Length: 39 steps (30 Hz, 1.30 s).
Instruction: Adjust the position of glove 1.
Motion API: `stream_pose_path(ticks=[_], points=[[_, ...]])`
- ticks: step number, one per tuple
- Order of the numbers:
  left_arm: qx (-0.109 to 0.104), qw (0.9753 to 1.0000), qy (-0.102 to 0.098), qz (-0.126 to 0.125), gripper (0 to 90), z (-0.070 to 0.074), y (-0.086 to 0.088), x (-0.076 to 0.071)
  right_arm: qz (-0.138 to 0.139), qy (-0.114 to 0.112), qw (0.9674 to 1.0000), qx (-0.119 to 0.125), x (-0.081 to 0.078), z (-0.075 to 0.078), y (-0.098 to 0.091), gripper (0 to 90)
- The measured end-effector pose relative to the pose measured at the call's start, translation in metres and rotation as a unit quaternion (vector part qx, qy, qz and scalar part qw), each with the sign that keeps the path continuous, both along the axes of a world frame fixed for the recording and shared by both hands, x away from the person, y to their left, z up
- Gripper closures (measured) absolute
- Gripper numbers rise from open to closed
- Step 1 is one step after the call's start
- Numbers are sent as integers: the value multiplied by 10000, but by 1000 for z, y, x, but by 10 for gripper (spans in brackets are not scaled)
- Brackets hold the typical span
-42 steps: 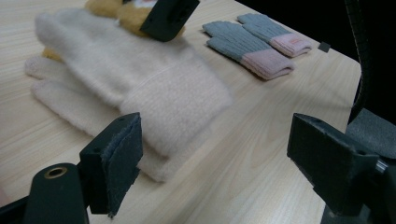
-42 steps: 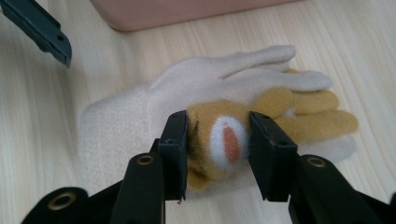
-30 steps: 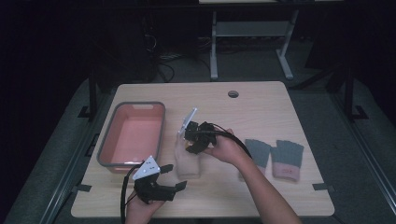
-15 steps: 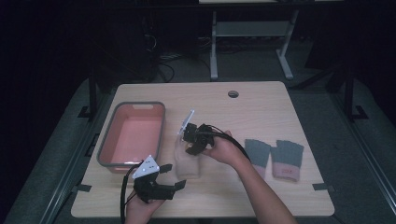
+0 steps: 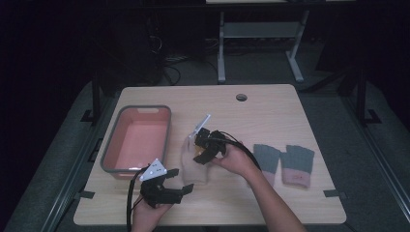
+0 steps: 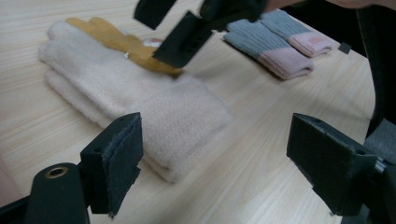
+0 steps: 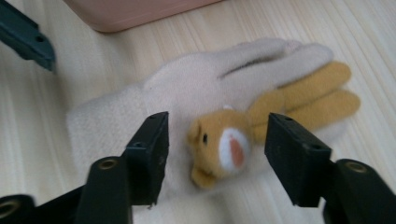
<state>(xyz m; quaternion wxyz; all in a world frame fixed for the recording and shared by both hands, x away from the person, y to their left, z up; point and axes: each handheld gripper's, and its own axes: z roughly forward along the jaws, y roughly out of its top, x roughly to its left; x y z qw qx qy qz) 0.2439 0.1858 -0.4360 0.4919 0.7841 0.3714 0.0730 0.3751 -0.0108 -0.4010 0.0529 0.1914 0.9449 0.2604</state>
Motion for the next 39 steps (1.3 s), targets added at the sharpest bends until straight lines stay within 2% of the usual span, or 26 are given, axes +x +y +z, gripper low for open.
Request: stream_pose_path(ticks=[1,4,6,9,12,13,14,16,17,18,19,21,22,25,28,31,32,34,36,39], points=[[-45,10000,57,24,186,0,-1,1,-79,-17,10000,48,-2,0,-3,365],[-73,9998,110,133,195,1,-2,4,-315,128,9991,244,-7,-1,-13,335],[-152,9993,271,226,200,2,-2,6,-462,211,9982,321,-11,-2,-19,312],[17,9989,250,399,205,5,-5,10,-636,246,9972,311,-17,-4,-26,302],[99,9980,360,500,232,6,-9,15,-861,304,9944,532,-24,-5,-35,296],[162,9980,348,511,244,7,-10,17,-939,335,9931,626,-26,-6,-38,295],[129,9974,412,580,244,7,-13,17,-1016,408,9914,714,-28,-7,-40,289],[234,9967,440,641,237,7,-18,20,-1108,449,9896,796,-31,-10,-45,284],[289,9963,460,673,237,6,-20,21,-1173,525,9877,892,-32,-12,-47,278],[342,9953,522,744,237,5,-24,24,-1307,668,9830,1106,-33,-15,-52,273],[342,9953,522,744,237,5,-24,24,-1307,668,9830,1106,-33,-15,-52,273],[445,9945,523,787,238,4,-28,25,-1458,840,9764,1354,-33,-19,-54,273],[575,9937,503,816,240,3,-31,25,-1501,874,9751,1378,-33,-21,-54,273],[713,9920,454,938,244,0,-36,26,-1549,869,9740,1409,-33,-23,-54,273],[975,9894,463,976,250,-3,-40,28,-1544,909,9743,1362,-32,-26,-55,273],[1045,9874,510,1071,248,-7,-43,30,-1583,861,9744,1346,-31,-26,-57,277],[1075,9867,573,1077,240,-9,-43,31,-1609,894,9734,1364,-31,-26,-58,279],[1023,9853,760,1142,221,-13,-44,33,-1623,864,9744,1297,-31,-26,-57,286],[960,9848,873,1152,220,-16,-43,35,-1622,848,9748,1277,-31,-26,-56,288],[829,9831,1183,1120,209,-22,-42,39,-1624,848,9752,1240,-30,-26,-57,291]])
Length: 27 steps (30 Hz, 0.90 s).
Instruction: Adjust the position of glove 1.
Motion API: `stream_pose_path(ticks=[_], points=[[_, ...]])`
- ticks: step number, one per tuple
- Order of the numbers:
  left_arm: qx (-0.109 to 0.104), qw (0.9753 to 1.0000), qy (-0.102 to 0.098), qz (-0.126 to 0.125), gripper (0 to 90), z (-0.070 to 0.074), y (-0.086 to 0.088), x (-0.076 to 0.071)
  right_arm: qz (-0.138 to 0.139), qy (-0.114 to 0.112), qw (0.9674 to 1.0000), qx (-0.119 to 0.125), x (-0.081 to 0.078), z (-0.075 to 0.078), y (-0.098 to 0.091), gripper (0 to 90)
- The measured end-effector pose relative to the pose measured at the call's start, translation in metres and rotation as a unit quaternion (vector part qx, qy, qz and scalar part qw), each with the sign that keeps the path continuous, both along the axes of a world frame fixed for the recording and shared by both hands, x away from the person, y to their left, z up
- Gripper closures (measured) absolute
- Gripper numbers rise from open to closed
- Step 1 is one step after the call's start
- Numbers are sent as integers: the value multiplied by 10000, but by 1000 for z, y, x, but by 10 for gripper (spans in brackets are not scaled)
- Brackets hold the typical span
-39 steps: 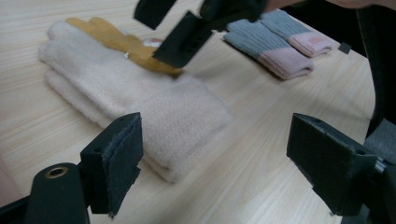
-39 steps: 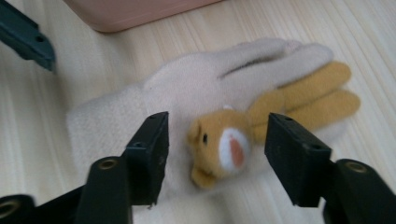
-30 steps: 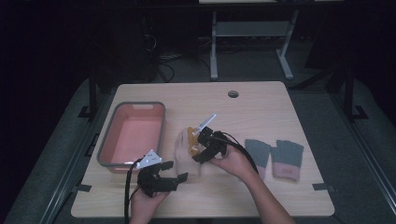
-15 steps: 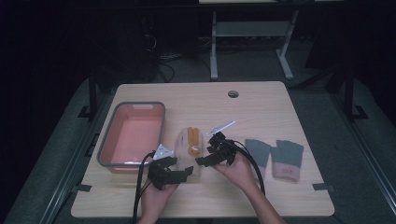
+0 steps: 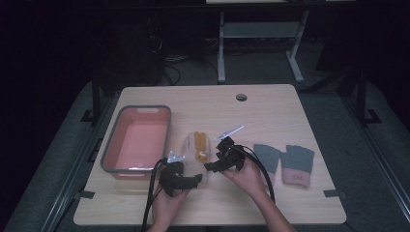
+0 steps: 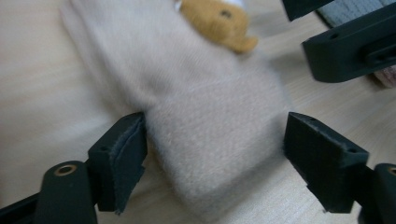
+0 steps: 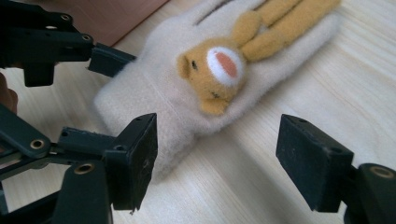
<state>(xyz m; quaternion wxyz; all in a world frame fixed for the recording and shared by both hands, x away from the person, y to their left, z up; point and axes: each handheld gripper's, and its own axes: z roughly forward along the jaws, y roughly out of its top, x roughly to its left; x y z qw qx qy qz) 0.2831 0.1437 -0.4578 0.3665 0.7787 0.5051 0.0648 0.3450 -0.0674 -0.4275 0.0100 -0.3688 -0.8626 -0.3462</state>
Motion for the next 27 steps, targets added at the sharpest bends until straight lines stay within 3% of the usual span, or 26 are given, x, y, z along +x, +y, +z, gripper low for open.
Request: stream_pose_path(ticks=[2,8,11,13,16,21,24,27], points=[[-137,9998,132,-59,221,-2,-1,2,-31,-23,10000,-34,0,0,-1,291],[97,9993,60,-353,258,-2,-11,6,-121,-17,9999,-76,1,3,-11,294],[117,9989,58,-444,286,-2,-15,9,-187,29,9998,-24,3,3,-16,305],[135,9986,33,-502,312,-2,-17,10,-225,83,9997,39,5,2,-17,338],[110,9983,73,-562,325,-2,-17,12,-267,337,9986,294,11,-6,-14,426],[79,9980,71,-627,336,-2,-15,14,-271,703,9963,419,18,-23,-4,529],[24,9974,62,-722,347,-3,-14,16,-224,820,9950,529,19,-27,-2,617],[-7,9967,69,-812,354,-3,-15,16,-155,835,9952,478,18,-26,-2,671]])
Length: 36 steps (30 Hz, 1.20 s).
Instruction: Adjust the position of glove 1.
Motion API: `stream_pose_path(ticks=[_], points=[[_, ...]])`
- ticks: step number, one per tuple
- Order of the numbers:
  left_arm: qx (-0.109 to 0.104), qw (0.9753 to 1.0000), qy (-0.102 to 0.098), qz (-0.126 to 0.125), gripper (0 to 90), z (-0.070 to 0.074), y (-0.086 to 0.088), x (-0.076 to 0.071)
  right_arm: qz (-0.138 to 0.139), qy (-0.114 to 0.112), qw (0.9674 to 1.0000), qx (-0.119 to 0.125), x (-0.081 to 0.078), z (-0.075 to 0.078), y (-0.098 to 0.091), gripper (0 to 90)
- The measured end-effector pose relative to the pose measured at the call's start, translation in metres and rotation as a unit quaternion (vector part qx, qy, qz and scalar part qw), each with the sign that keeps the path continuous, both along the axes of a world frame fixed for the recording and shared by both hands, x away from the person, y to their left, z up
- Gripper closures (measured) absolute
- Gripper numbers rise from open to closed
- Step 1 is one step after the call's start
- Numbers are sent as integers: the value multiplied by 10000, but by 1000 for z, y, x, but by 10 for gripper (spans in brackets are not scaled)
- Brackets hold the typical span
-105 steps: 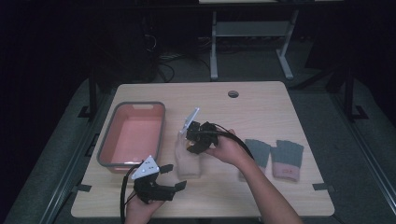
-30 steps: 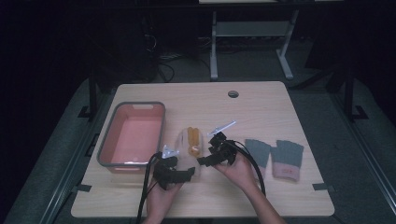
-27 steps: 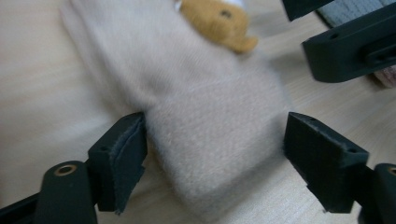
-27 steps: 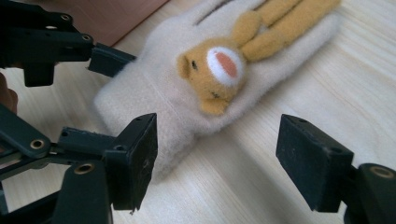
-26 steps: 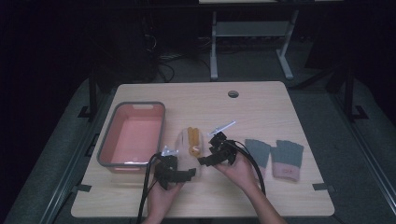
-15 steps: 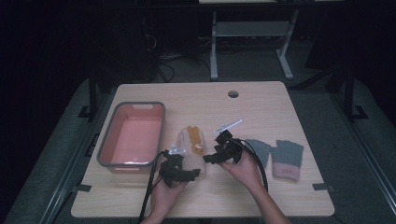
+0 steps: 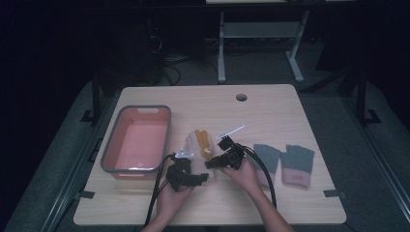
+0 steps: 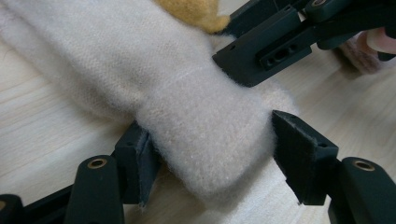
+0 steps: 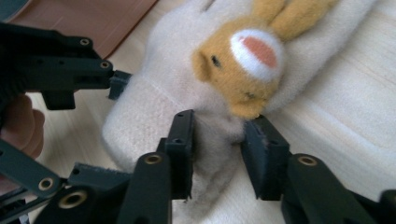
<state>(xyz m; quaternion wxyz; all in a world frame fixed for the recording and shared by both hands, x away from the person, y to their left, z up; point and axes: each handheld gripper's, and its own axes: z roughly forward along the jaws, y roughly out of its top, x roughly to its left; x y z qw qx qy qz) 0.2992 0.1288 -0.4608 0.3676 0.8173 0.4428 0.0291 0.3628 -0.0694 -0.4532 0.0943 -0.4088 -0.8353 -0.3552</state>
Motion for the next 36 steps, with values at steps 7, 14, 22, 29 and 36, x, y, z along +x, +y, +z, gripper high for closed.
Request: stream_pose_path(ticks=[7,14,22,29,36], points=[[-110,9994,45,-315,358,-1,-12,-2,2,-43,9999,-147,-11,4,-11,688],[-89,9978,21,-658,352,-1,-33,-5,-181,-139,9991,-353,-27,7,-32,678],[-238,9971,213,-686,288,2,-32,-5,-432,-180,9986,-256,-33,11,-50,524],[-731,9962,370,-284,251,9,-18,4,-683,-74,9975,-188,-28,9,-54,363],[-777,9954,565,24,330,2,-17,13,-823,43,9965,-142,-23,4,-53,364]])
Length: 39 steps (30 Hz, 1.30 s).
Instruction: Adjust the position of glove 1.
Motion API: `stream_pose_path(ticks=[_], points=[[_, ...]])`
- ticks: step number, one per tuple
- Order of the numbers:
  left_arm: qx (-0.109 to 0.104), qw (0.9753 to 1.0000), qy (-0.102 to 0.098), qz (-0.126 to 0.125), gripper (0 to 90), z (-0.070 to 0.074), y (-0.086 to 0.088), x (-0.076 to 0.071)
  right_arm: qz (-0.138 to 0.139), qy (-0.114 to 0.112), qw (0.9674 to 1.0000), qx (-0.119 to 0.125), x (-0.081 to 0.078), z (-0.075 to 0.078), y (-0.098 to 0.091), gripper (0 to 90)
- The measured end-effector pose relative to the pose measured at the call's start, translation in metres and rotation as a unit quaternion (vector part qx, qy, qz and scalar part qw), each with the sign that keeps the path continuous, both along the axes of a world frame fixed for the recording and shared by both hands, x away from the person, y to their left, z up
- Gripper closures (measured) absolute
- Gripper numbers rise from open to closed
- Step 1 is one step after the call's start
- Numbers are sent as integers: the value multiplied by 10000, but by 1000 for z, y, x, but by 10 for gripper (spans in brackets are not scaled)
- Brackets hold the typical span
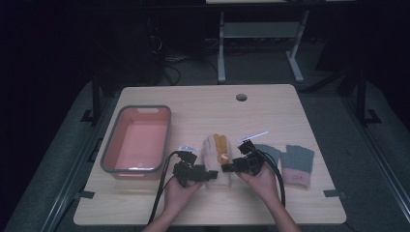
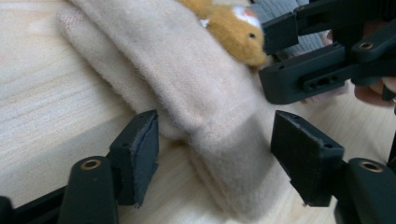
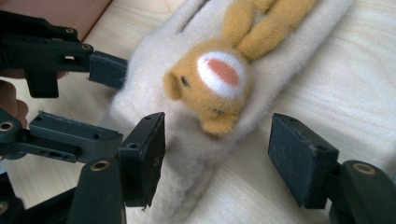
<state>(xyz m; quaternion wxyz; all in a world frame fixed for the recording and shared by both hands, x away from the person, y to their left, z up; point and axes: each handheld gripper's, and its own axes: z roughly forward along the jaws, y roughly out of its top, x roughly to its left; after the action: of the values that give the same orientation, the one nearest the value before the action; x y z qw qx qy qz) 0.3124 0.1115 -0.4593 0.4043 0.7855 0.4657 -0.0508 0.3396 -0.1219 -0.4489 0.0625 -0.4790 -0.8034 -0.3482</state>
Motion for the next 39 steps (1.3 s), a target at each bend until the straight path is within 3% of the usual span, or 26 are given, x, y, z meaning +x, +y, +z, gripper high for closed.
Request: stream_pose_path(ticks=[5,13,21,31,39], points=[[0,9999,145,24,374,-4,0,5,1,107,9999,-117,2,-5,8,390],[9,9999,147,-9,439,-5,-3,6,-42,172,9998,-49,0,-8,12,488],[-92,9994,315,-98,529,-6,-6,9,-13,327,9994,143,0,-10,12,595],[-255,9991,316,-102,620,-6,-5,11,76,313,9991,281,0,-8,10,709],[-327,9989,319,-123,645,-4,-4,12,95,277,9990,343,-1,-6,8,737]])
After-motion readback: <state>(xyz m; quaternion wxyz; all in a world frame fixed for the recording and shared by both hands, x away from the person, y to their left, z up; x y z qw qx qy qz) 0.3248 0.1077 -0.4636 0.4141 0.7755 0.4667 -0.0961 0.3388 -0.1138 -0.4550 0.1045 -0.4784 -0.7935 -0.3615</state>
